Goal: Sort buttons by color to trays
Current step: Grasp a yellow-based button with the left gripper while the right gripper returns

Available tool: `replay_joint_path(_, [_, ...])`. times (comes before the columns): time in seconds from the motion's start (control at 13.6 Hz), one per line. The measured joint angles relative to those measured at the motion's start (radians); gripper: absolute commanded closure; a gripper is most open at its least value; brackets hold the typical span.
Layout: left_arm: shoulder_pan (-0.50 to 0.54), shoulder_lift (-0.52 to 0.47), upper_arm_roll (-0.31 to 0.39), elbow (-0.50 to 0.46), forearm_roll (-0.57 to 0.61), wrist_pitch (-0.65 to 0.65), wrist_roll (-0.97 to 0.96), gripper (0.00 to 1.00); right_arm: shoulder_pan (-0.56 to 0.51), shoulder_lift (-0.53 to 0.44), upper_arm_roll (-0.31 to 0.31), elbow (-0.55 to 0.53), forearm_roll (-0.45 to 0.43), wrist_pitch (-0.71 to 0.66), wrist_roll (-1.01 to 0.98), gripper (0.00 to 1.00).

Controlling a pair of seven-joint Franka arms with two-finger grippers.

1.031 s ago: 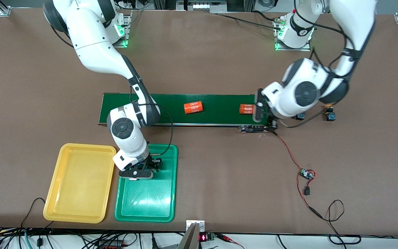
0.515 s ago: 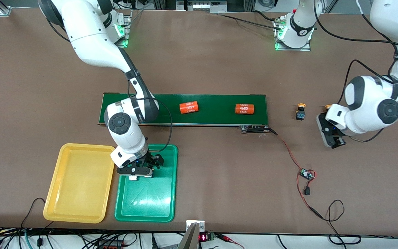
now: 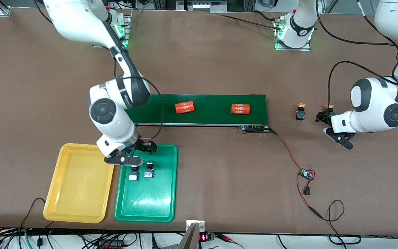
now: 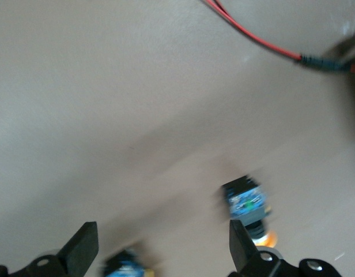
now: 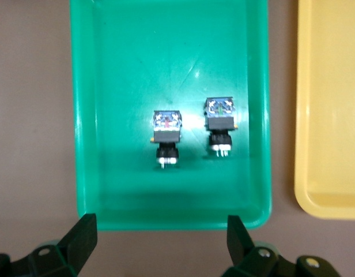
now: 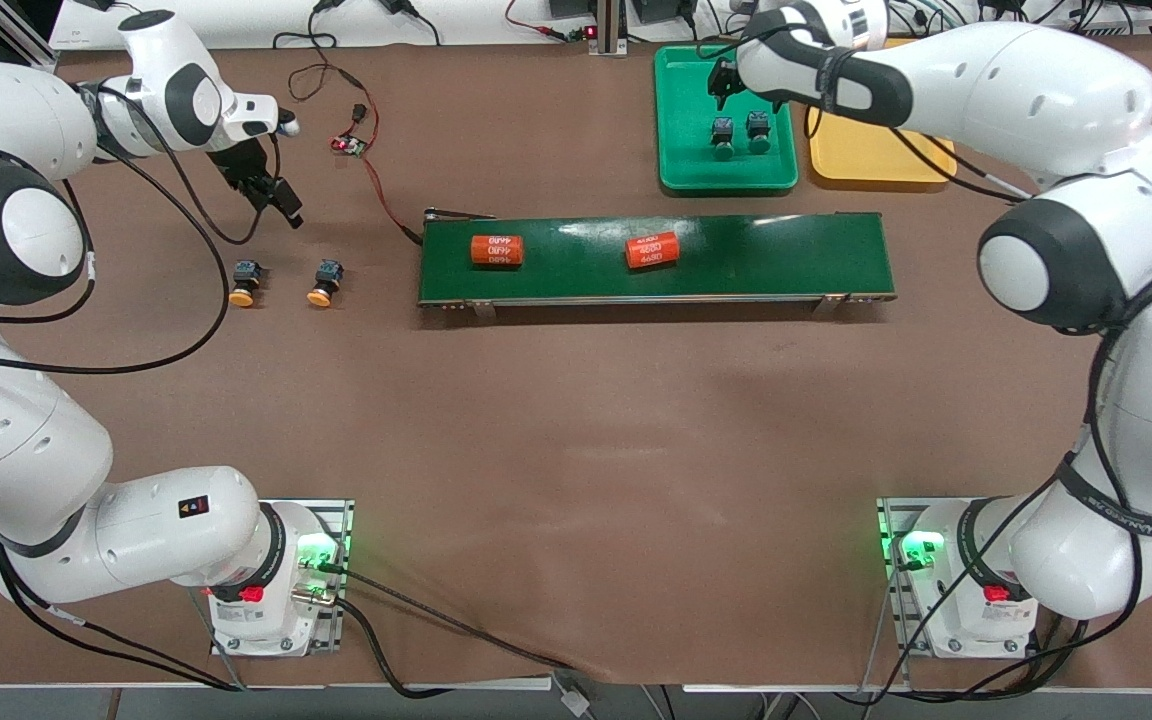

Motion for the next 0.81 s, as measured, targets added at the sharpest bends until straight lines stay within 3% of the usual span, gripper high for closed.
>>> replay_joint_path(0.22, [0.000, 0.000, 0.000, -0.055, -0.057, 0.005, -0.155, 0.00, -0.017, -0.143, 0.022, -0.049, 0.000, -0.155, 0.000, 0.00])
replay_joint_path(0.44, [-0.002, -0.004, -0.008, -0.108, -0.069, 0.073, -0.215, 0.00, -0.069, -0.294, 0.083, -0.119, 0.000, -0.235, 0.002, 0.00])
replay_joint_path(0.59, [-0.005, -0.018, -0.025, -0.200, -0.084, 0.195, -0.230, 0.00, -0.106, -0.364, 0.129, -0.199, 0.000, -0.205, 0.008, 0.00])
replay_joint_path(0.81, [-0.009, -0.062, -0.059, -0.281, -0.085, 0.242, -0.314, 0.00, -0.160, -0.420, 0.219, -0.372, 0.000, -0.041, 0.074, 0.00])
